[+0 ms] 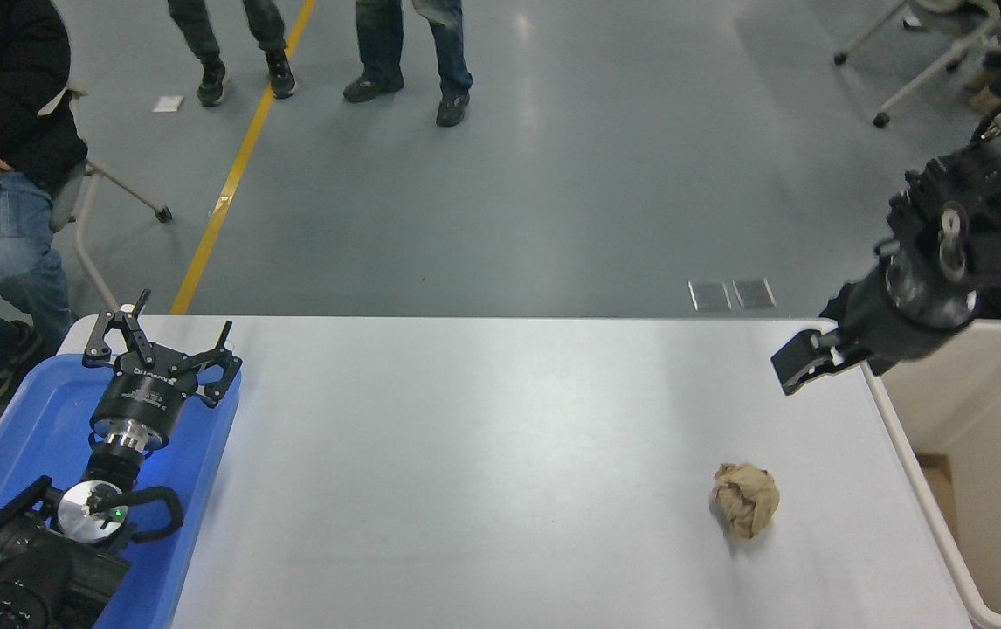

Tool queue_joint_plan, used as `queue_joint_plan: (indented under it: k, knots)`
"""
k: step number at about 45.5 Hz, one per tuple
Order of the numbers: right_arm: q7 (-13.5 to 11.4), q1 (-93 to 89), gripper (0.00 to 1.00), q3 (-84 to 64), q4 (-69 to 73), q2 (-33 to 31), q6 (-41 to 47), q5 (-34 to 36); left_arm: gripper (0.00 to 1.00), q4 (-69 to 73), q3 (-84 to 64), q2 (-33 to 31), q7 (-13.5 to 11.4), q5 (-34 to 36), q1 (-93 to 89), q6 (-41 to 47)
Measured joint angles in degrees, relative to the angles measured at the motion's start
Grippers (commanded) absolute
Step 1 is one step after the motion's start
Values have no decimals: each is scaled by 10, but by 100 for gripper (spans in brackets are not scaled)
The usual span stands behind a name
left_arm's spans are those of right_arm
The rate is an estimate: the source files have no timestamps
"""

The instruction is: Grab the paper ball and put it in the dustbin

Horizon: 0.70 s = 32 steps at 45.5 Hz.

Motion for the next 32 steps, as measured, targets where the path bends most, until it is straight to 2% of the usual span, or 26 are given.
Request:
queue_joint_plan:
  k: [17,32]
  knots:
    - [-21,-189,100,78,-123,38,-48,1,99,-1,2,0,0,1,-1,0]
    - [-26,-272,100,102,-184,49,-65,-15,99,-1,3,0,0,1,-1,0]
